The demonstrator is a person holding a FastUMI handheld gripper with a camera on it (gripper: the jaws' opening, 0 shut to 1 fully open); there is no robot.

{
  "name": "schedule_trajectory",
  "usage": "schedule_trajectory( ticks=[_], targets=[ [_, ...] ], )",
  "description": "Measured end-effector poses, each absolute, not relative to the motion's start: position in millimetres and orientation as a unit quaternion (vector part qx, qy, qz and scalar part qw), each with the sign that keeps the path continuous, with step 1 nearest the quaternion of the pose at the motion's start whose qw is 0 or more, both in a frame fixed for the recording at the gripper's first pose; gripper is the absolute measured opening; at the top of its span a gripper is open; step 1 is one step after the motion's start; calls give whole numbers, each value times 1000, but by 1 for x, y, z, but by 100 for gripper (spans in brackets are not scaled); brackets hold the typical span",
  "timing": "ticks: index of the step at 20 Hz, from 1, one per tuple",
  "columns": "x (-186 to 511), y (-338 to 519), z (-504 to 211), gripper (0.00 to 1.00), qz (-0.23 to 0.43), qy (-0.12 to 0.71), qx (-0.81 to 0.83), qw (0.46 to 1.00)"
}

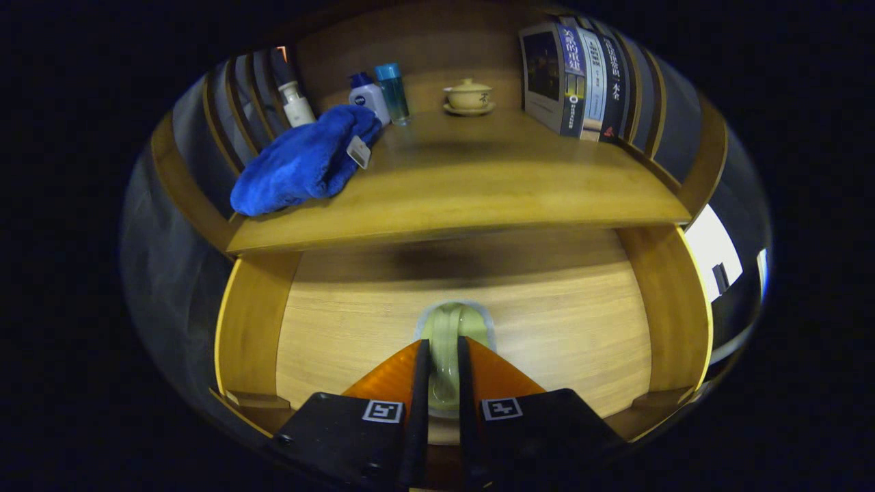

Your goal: Pull open the drawer, take out the items inside it, and place them on the countertop above the cabinet.

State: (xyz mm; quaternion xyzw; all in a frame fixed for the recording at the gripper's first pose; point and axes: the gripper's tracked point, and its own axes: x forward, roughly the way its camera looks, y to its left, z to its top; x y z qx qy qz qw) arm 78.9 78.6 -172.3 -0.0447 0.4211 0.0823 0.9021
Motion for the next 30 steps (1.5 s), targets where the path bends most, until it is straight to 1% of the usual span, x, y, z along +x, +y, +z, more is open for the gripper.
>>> schedule_trajectory(
  ticks=[1,3,6,8,12,17,22,28,30],
  targets=[
    [78,78,-163,28,85,413,-47,906],
    [78,71,-159,20,84,409,-60,907],
    [71,67,-166,20,87,419,-57,902],
    [71,71,-157,20,93,412,-45,905],
    [65,75,-114,20,107,385,-45,915],
    [73,84,-55,20,120,342,-49,931],
    [113,95,-10,20,119,295,-33,947],
    [171,110,-4,20,116,273,7,955],
    [197,110,-4,20,103,264,12,959]
  ],
)
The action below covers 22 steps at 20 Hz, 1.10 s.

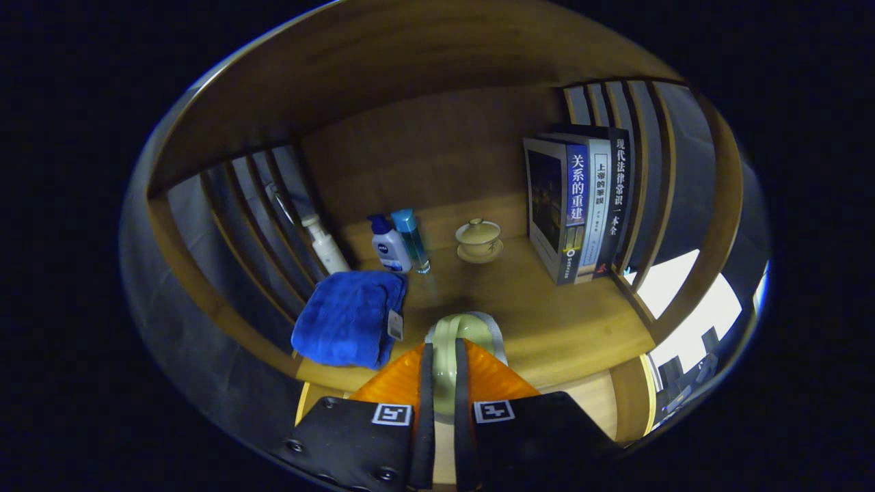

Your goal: Pull open the drawer, take out the items inside it, and place them on the countertop above the cabinet.

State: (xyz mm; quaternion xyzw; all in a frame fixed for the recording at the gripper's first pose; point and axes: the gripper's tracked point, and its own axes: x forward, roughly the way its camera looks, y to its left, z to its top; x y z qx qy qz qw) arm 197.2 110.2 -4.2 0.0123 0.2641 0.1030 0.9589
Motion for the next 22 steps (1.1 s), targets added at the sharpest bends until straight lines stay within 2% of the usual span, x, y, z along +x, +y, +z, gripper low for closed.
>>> schedule_trajectory(
  ticks=[11,15,20,22],
  targets=[
    [275,116,-32,20,70,232,13,970],
    [278,107,-42,28,58,229,-2,972],
    [258,103,-39,78,62,215,12,975],
    [246,97,-34,86,62,199,11,978]
  ],
)
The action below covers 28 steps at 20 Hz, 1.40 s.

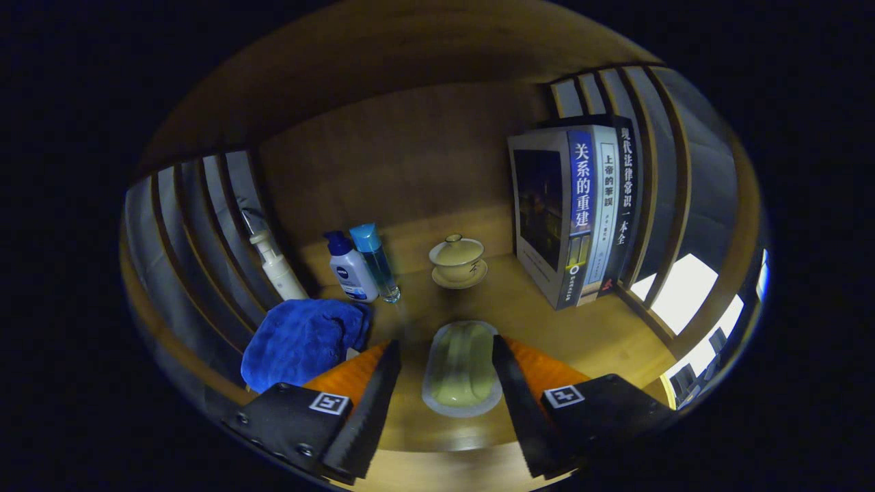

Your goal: Pull open the drawer, take out the items inside it, and place them on the countertop above the cabinet.

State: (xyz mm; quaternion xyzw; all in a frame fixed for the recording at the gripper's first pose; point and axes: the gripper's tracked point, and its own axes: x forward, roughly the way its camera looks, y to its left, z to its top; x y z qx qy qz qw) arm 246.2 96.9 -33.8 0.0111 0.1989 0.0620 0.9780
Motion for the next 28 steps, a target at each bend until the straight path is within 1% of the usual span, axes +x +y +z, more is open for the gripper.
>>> schedule_trajectory(
  ticks=[3,4,7,11,19,23,28],
  targets=[
    [226,96,-19,99,76,169,27,982],
    [217,92,-13,100,78,156,27,984],
    [190,79,3,99,84,123,14,989],
    [155,44,25,99,70,76,-10,995],
    [69,-26,38,98,56,32,8,998],
    [27,-62,24,98,38,8,-11,999],
    [-22,-101,-21,98,17,8,-23,1000]
  ],
)
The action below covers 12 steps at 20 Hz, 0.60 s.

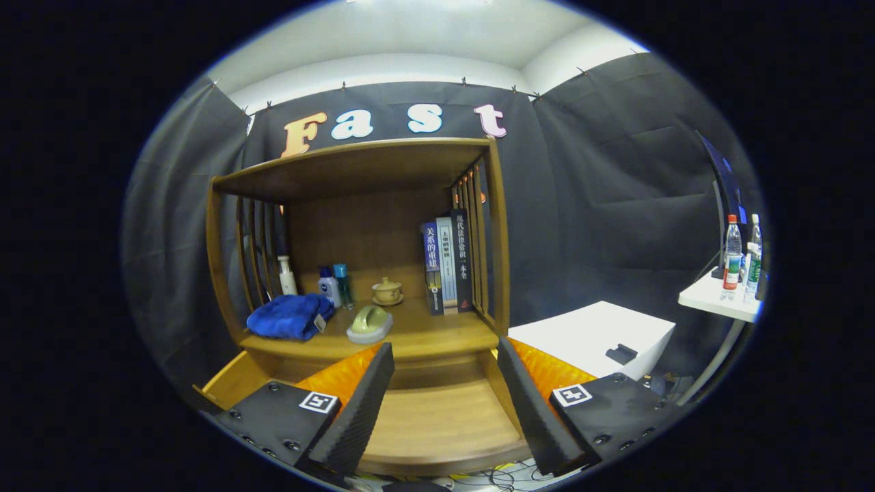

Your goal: Pull open the drawer, take out the items inside it, and place them on the countertop above the cabinet.

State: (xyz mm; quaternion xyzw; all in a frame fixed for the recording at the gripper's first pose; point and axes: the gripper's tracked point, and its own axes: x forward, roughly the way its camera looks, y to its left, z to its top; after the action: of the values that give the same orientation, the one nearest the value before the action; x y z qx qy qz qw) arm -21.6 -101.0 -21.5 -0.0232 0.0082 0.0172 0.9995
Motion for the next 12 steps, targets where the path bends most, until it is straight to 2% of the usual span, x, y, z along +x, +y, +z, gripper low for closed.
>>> schedule_trajectory(
  ticks=[8,12],
  targets=[
    [-74,-149,-97,98,-5,39,-12,999],
    [-78,-152,-137,98,-5,78,-19,997]
  ],
)
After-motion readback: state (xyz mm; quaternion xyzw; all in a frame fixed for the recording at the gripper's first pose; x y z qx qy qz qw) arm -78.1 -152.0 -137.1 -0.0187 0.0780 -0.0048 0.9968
